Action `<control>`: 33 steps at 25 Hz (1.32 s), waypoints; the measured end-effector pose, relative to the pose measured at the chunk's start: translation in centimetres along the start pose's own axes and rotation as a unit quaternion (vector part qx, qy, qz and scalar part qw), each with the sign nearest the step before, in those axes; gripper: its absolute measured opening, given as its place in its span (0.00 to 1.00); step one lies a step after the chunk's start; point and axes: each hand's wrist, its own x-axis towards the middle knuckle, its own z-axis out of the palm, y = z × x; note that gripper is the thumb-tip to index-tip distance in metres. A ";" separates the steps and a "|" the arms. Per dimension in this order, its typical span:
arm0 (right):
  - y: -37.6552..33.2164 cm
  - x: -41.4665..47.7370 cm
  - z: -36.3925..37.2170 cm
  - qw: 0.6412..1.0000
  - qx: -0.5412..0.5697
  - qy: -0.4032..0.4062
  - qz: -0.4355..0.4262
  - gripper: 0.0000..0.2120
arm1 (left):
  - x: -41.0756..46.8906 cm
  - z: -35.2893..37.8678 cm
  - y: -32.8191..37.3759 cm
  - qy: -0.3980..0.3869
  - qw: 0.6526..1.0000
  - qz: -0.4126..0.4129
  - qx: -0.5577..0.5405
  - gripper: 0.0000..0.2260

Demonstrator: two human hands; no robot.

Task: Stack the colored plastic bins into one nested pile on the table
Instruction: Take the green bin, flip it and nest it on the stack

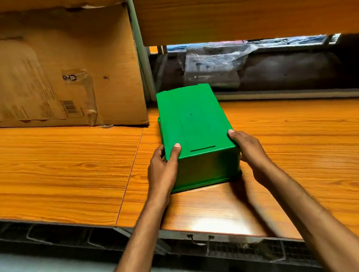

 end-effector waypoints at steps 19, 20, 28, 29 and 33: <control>-6.8 -1.8 -1.7 0.954 0.291 -0.036 0.061 0.13 | 2.1 -5.5 6.0 -0.108 0.988 0.107 -0.035 0.22; -7.0 -1.9 -1.8 0.947 0.312 -0.044 0.065 0.14 | 2.0 -5.1 6.3 -0.112 0.987 0.111 -0.022 0.21; -7.2 -2.2 -0.7 0.956 0.291 -0.046 0.006 0.13 | 1.7 -2.7 9.4 -0.164 0.973 0.153 0.044 0.13; -7.1 -2.3 -0.3 0.956 0.290 -0.048 0.000 0.12 | 1.5 -2.4 9.6 -0.169 0.974 0.149 0.038 0.12; -7.2 -2.3 0.6 0.950 0.309 -0.048 0.005 0.12 | 1.0 -1.9 9.2 -0.204 0.971 0.123 -0.007 0.14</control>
